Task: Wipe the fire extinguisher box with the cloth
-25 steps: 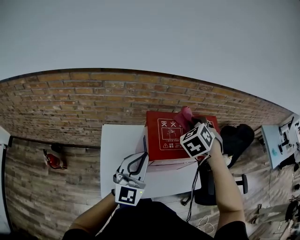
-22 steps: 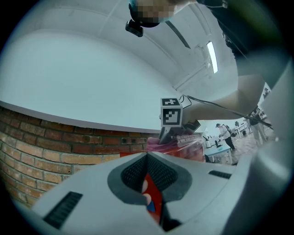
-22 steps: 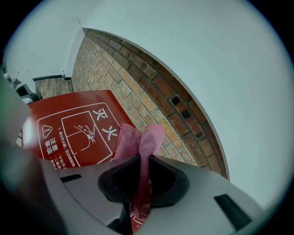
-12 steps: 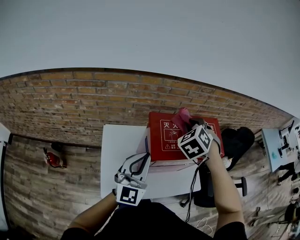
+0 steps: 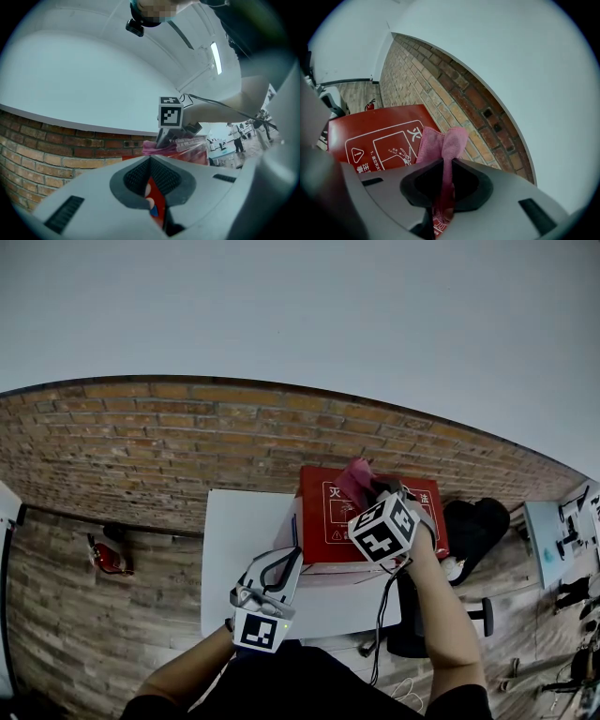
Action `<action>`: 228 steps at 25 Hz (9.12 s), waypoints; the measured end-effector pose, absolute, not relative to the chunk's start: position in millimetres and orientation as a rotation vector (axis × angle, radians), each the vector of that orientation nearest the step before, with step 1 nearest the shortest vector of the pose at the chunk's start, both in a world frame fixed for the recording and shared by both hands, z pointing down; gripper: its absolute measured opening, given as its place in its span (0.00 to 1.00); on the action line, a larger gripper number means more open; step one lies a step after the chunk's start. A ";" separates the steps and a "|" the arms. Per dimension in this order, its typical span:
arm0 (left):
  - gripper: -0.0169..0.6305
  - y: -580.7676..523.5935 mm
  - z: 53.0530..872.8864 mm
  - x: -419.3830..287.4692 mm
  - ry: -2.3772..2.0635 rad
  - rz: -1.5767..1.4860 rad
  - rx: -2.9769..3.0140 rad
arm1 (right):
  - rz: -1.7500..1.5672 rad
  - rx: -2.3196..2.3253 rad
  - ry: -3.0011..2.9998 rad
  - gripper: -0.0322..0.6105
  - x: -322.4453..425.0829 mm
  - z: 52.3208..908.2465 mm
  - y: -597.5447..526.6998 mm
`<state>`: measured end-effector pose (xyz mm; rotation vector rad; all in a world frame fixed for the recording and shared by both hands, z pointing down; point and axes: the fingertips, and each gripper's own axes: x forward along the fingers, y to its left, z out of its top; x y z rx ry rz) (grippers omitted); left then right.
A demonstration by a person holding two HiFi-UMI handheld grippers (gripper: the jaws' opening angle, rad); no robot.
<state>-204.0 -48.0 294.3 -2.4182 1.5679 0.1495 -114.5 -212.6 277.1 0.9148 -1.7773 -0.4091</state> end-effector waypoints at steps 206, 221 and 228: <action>0.06 -56.8 302.2 -211.3 1.943 -0.098 -2.183 | 0.047 1.047 -1.963 0.15 115.5 290.4 -183.8; 0.06 -65.3 305.8 -220.1 2.079 -0.212 -2.070 | 0.114 1.157 -2.065 0.15 187.4 313.3 -210.7; 0.06 -58.7 312.2 -221.8 2.144 -0.286 -2.001 | 0.233 1.175 -2.186 0.15 209.1 324.8 -225.5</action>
